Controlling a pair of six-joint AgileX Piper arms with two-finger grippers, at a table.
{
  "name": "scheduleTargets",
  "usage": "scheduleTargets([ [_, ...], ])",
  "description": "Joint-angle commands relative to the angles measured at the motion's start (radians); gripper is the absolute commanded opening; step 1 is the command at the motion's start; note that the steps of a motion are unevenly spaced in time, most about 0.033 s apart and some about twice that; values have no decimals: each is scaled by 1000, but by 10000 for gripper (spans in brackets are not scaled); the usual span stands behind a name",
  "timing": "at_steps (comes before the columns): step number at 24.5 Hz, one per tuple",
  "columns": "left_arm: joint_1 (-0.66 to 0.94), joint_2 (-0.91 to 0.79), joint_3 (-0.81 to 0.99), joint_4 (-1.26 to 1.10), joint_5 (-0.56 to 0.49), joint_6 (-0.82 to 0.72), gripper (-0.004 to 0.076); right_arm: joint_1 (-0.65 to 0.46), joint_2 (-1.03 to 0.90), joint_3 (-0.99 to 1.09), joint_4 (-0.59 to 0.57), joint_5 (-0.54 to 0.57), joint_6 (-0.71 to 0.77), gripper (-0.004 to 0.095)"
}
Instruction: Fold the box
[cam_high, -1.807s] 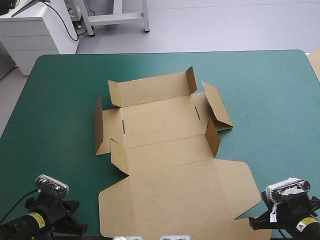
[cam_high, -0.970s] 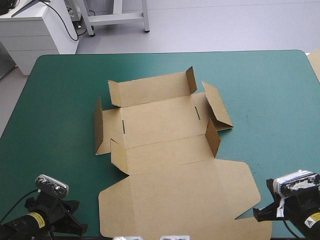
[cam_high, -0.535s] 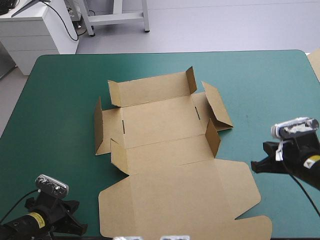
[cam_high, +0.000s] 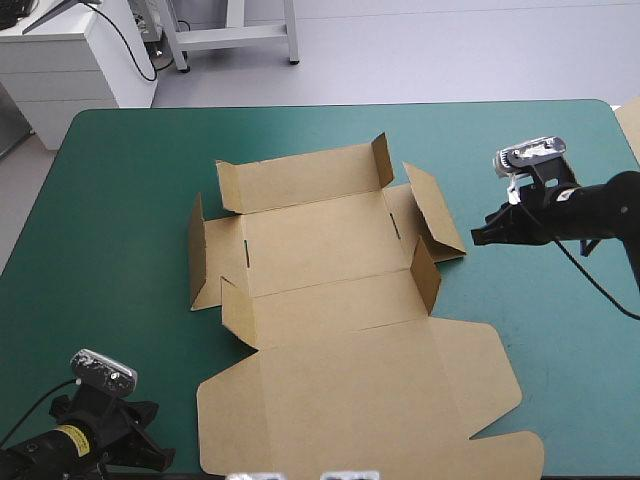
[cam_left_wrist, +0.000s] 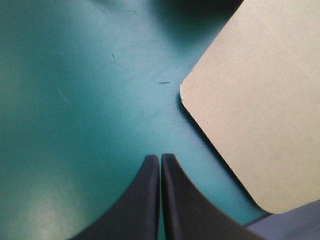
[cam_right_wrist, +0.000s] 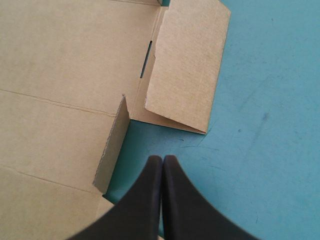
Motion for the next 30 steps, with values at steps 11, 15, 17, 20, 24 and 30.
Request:
scheduleTargets([
  [11,-5,11,-23,-7,-45,-3,-8,246,220,-55,8,-114,43,627],
  [15,-5,11,-23,-7,-45,-3,-8,248,242,-72,-49,-37,122,627],
  [17,-5,11,-23,-7,-45,-3,-8,251,252,-75,-70,-15,150,629],
  [20,-5,11,-23,-7,-45,-3,-8,250,268,-75,-74,7,166,629],
  [24,-5,11,-23,-7,-45,-3,-8,253,291,-75,-67,18,179,629],
  [30,-5,11,-23,-7,-45,-3,-8,253,318,-73,-63,19,179,628],
])
